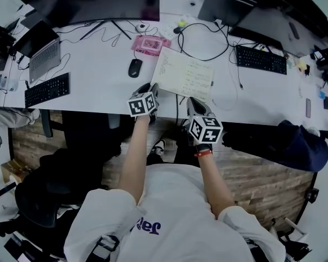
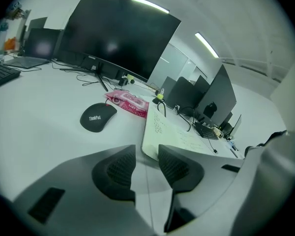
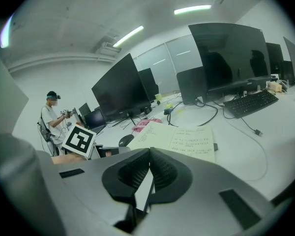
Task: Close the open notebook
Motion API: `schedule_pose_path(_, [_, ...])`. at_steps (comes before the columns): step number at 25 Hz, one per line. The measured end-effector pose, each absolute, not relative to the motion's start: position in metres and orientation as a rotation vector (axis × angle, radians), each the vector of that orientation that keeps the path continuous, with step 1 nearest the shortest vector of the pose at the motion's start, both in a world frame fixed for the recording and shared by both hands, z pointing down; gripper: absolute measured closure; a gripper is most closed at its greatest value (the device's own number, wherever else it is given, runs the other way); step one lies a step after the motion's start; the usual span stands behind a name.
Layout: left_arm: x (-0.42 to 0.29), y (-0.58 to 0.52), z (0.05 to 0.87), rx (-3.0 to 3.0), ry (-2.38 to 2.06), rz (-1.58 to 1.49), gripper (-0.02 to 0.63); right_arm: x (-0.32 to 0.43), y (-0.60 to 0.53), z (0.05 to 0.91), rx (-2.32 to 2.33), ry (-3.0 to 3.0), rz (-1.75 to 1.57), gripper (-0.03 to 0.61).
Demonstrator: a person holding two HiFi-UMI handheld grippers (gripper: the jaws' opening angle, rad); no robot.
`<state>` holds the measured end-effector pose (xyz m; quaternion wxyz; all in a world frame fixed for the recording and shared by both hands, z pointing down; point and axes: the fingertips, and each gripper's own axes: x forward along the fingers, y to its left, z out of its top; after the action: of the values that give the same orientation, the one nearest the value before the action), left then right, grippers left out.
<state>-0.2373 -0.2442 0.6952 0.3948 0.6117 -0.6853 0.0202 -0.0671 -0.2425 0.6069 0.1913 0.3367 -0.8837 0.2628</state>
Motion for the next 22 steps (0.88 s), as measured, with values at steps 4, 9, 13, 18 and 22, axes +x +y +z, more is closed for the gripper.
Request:
schedule_pose_path(4, [-0.239,-0.247,0.695,1.546,-1.731,0.060,0.495,-0.065,-0.244,0.607,0.963,-2.481,0.755,0.569])
schedule_pose_path(9, [-0.238,-0.246,0.688,1.559,-1.733,0.057,0.509,-0.060,-0.245,0.607,0.989,-2.480,0.772,0.569])
schedule_pose_path(13, [-0.237,-0.246,0.686,1.574,-1.728,0.058,0.517,-0.061,-0.245,0.605,1.009,-2.483,0.782,0.569])
schedule_pose_path(18, [-0.234,-0.244,0.677,1.600,-1.743,0.079,0.525,-0.061,-0.244,0.603,1.032,-2.488,0.790,0.569])
schedule_pose_path(22, [-0.231,-0.244,0.677,1.624,-1.736,0.074,0.528,-0.058,-0.244,0.600,1.053,-2.490,0.796,0.569])
